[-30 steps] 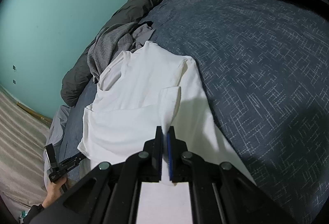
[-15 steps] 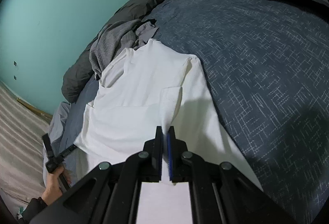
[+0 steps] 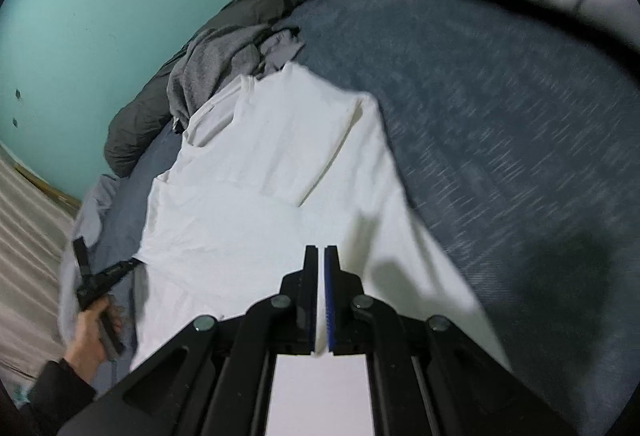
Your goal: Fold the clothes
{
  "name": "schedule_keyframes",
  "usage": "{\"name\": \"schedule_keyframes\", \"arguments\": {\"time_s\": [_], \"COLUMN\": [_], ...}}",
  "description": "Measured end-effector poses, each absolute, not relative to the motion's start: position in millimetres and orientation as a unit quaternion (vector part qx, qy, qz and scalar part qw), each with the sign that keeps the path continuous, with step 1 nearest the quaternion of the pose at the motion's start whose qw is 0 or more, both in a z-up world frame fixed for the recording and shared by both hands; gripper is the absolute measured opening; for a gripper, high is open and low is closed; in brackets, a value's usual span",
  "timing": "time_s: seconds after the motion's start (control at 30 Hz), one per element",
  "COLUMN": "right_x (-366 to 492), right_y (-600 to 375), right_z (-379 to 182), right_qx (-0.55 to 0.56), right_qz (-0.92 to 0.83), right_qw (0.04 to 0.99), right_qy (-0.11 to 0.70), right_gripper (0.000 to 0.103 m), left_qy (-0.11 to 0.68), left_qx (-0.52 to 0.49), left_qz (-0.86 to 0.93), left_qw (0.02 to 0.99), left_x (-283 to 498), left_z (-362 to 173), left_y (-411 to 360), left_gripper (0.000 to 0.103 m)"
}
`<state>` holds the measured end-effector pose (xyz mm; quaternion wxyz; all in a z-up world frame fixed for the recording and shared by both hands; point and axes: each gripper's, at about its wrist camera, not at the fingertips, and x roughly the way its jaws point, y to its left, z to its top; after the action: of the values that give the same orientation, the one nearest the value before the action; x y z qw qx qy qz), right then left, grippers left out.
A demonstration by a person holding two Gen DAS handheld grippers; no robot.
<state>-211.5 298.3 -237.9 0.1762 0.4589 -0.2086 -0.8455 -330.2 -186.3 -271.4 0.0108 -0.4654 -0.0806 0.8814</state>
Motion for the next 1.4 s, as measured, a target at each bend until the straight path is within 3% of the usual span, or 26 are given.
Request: {"name": "schedule_keyframes", "arguments": {"time_s": [0.27,0.37,0.5,0.53,0.57,0.67,0.97,1.23,1.33,1.4], "right_x": [-212.0,-213.5,-214.5,-213.8,-212.3,-207.2,-184.6,-184.0,-190.0,-194.0], "right_y": [297.7,283.4,271.9,270.6,270.3,270.9,273.0,270.7,271.0,271.2], "right_z": [-279.9,-280.2,-286.5,-285.5,-283.1,-274.3,-250.9,-278.3,-266.7,-259.0], "right_qx": [0.513,0.526,0.537,0.534,0.532,0.529,0.529,0.563,0.555,0.55], "right_qz": [-0.797,-0.793,-0.793,-0.798,-0.8,-0.801,-0.804,-0.783,-0.791,-0.795], "right_qw": [0.182,0.189,0.18,0.179,0.181,0.189,0.2,0.18,0.183,0.186], "right_qy": [-0.261,-0.244,-0.222,-0.215,-0.211,-0.207,-0.184,-0.192,-0.182,-0.175], "right_gripper": [0.007,0.036,0.033,0.028,0.011,0.003,0.002,0.002,0.005,0.022], "left_qy": [-0.075,-0.075,-0.076,-0.077,-0.077,-0.078,-0.088,-0.094,-0.094,-0.095], "left_qx": [-0.468,-0.469,-0.47,-0.471,-0.471,-0.472,-0.474,-0.477,-0.478,-0.477], "left_qz": [0.88,0.88,0.879,0.879,0.879,0.878,0.876,0.874,0.873,0.873], "left_qw": [0.013,0.014,0.015,0.015,0.016,0.017,0.024,0.03,0.032,0.034], "left_x": [-326.5,-326.8,-327.1,-327.2,-327.3,-327.6,-328.7,-326.9,-326.8,-326.4], "left_z": [-273.3,-273.9,-274.8,-275.0,-275.2,-275.7,-274.0,-273.7,-273.9,-273.8], "left_y": [-183.3,-183.2,-183.2,-183.1,-183.1,-183.3,-188.3,-191.3,-191.1,-191.7], "left_gripper": [0.007,0.007,0.007,0.007,0.007,0.007,0.007,0.007,0.007,0.007]}}
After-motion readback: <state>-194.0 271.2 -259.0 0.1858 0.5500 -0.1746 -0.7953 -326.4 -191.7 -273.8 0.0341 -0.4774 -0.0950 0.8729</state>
